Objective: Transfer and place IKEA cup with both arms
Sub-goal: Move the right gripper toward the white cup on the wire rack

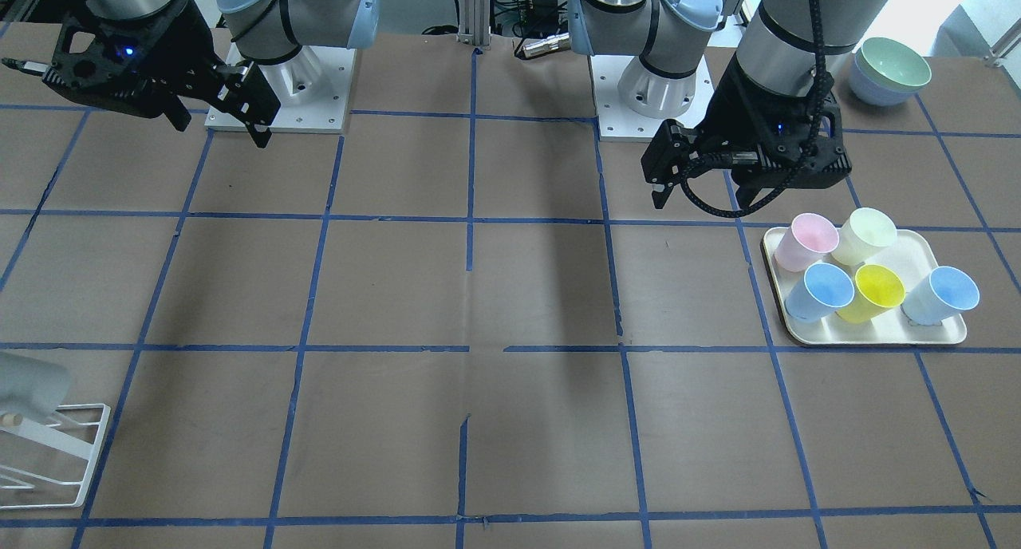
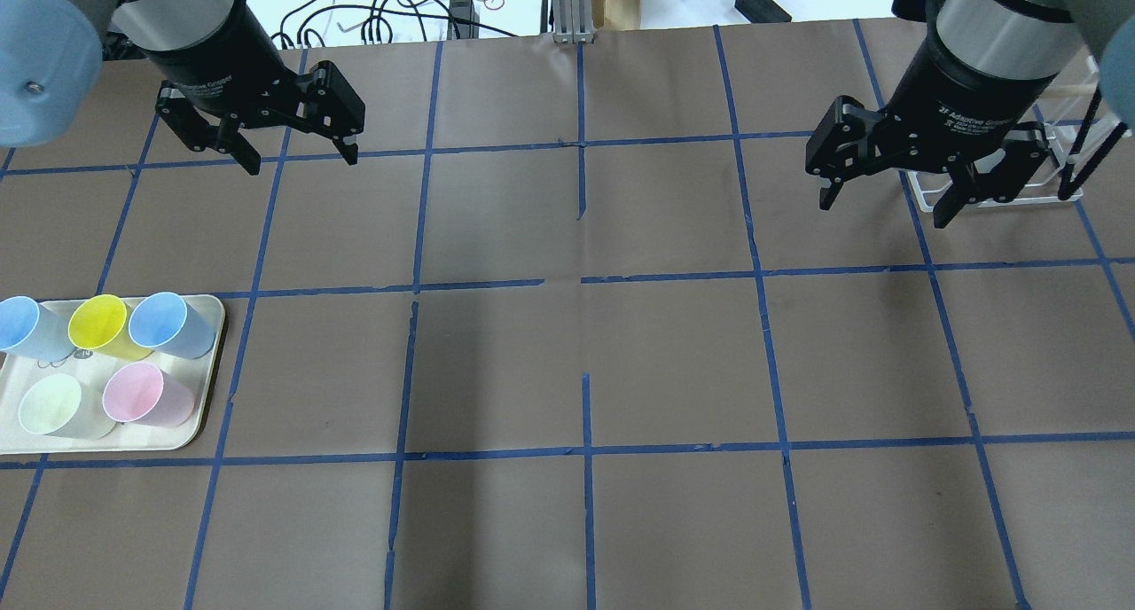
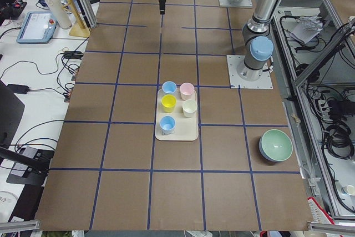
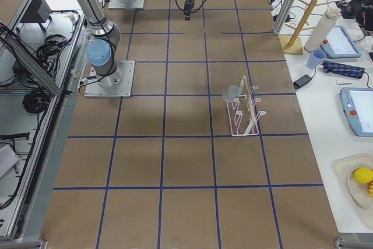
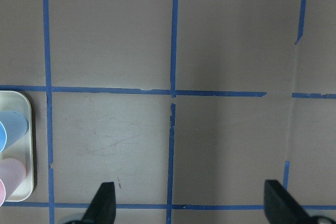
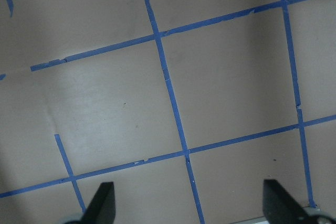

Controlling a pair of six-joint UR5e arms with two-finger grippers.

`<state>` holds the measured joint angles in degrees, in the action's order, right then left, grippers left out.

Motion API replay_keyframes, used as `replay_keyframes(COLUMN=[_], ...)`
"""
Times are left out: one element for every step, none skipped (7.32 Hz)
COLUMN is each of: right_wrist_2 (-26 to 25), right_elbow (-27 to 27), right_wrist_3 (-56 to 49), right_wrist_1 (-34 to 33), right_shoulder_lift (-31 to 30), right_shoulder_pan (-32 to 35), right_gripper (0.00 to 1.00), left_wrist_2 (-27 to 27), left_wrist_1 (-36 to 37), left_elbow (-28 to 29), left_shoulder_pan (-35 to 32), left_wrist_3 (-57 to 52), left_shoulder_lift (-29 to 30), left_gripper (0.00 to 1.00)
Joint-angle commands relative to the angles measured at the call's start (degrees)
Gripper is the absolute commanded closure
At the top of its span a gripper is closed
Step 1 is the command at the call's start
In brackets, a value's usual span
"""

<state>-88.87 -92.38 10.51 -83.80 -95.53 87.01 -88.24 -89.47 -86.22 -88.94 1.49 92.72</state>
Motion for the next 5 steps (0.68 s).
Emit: replay_keyframes(right_wrist_2=[0.1, 0.1, -0.16, 0.02, -0.07], right_elbow=[0.01, 0.27, 0.19, 0.18, 0.1], right_wrist_3=[-0.05, -0.05, -0.05, -0.05, -0.05], right_wrist_1=[-0.22, -0.05, 0.04, -0.14, -0.05], right_shoulder_lift=[0.08, -0.09, -0.88, -0.89, -0.89], right_shoulder_pan=[0.0, -0.35, -0.35, -0.18, -0.35], right_gripper=[0.0, 0.0, 0.0, 0.0, 0.0], left_wrist_2=[0.0, -0.09, -0.09, 0.0, 0.0], left_wrist_1=[0.26, 0.26, 0.18, 0.18, 0.18], left_elbow=[0.09, 0.0, 0.0, 0.0, 0.0], left_shoulder_pan=[0.09, 0.09, 0.09, 0.0, 0.0], left_wrist_3=[0.0, 0.0, 0.0, 0.0, 0.0], left_shoulder_lift=[0.26, 0.18, 0.0, 0.0, 0.0], left_gripper=[0.0, 0.0, 0.0, 0.0, 0.0])
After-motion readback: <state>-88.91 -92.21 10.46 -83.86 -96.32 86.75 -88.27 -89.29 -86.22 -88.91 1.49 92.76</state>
